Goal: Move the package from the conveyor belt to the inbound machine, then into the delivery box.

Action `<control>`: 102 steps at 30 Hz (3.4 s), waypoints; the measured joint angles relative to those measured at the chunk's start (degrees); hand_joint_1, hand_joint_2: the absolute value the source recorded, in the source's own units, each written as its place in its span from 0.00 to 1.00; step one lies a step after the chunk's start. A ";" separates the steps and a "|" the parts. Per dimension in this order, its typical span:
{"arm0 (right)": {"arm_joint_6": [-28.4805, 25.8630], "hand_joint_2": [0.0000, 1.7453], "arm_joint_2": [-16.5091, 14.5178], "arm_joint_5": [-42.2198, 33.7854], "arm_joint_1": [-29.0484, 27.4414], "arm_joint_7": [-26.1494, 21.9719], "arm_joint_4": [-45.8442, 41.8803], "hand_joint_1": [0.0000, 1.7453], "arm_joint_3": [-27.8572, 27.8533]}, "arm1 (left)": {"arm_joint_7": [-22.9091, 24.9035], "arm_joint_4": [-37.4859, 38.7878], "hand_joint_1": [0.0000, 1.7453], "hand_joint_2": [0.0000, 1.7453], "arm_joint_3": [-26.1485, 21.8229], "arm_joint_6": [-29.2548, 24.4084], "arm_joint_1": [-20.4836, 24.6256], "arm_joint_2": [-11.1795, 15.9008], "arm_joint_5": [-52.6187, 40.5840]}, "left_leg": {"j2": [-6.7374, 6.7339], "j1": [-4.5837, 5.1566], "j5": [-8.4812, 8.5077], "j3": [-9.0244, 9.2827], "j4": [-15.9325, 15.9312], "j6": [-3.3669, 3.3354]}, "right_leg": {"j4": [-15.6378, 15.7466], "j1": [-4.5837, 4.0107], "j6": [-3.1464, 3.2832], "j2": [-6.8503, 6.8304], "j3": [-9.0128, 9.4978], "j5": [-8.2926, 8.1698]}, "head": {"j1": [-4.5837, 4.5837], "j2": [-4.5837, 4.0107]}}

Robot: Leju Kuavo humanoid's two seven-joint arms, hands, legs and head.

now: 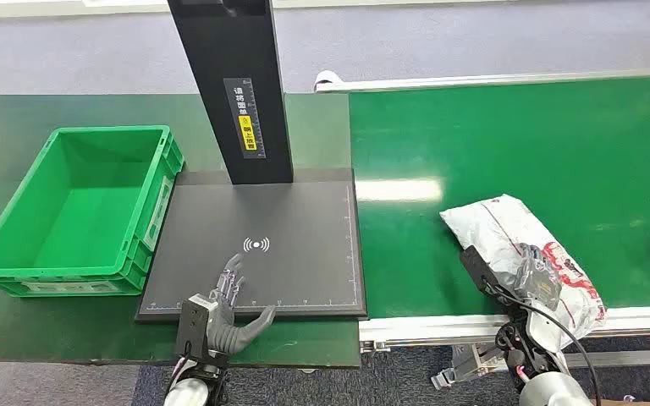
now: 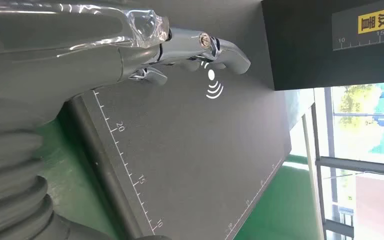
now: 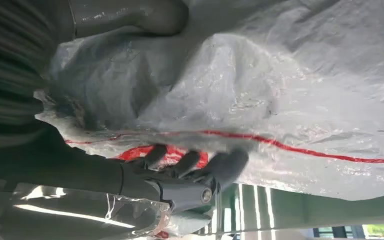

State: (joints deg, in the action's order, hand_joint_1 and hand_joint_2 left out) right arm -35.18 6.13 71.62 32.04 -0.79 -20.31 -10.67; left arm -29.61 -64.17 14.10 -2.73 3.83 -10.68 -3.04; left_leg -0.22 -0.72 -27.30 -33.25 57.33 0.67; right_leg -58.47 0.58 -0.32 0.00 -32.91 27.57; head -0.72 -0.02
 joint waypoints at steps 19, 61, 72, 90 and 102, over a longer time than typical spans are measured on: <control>9.24 1.00 -0.88 -23.52 1.04 -22.25 -0.99 1.00 -7.25 | -1.29 -0.01 0.00 1.00 -0.07 -1.06 -0.01 0.46 -0.04 | 0.01 0.00 0.00 -0.02 0.00 0.00 | -0.01 0.00 0.00 -0.01 0.01 0.00 | 0.00 0.01; 28.05 1.00 -10.93 -35.01 -4.98 -23.96 -34.04 0.00 40.14 | -4.43 -10.31 0.00 1.00 -15.16 -5.21 1.10 4.20 -0.67 | -0.01 -0.03 0.04 -0.03 -0.04 0.01 | -0.04 -0.05 0.02 -0.02 -0.02 0.01 | -0.02 0.00; 25.94 0.00 -11.10 -37.40 -4.21 -20.19 -30.72 0.00 40.24 | -4.32 -10.82 0.00 1.00 -15.33 -5.05 0.58 3.98 -0.74 | 0.00 -0.03 0.04 -0.03 -0.03 0.01 | -0.03 -0.05 0.02 -0.02 -0.03 0.01 | -0.02 0.00; 29.06 0.00 -11.09 -45.25 -6.60 -21.69 -32.96 0.00 36.50 | -3.58 -11.01 0.00 1.00 -14.91 -4.74 0.43 3.07 -3.08 | -0.02 -0.03 0.04 -0.02 -0.02 0.01 | -0.03 -0.05 0.02 -0.02 -0.04 0.01 | -0.01 0.01; 33.98 0.00 -10.24 -64.27 -16.33 -28.65 -56.85 0.00 28.61 | -1.31 -16.50 0.00 1.00 -5.45 -2.64 0.16 3.63 -20.64 | -0.02 -0.02 0.02 -0.02 -0.02 0.00 | 0.00 -0.04 0.02 -0.02 -0.04 0.01 | -0.02 0.00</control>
State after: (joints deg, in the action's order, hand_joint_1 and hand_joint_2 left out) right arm -1.20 -4.11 7.35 15.71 -29.44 -77.16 17.95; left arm -30.91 -80.68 8.65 -5.38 3.99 -7.04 -23.68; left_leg -0.25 -0.74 -27.27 -33.26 57.32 0.67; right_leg -58.47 0.54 -0.30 -0.02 -32.95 27.57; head -0.74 -0.02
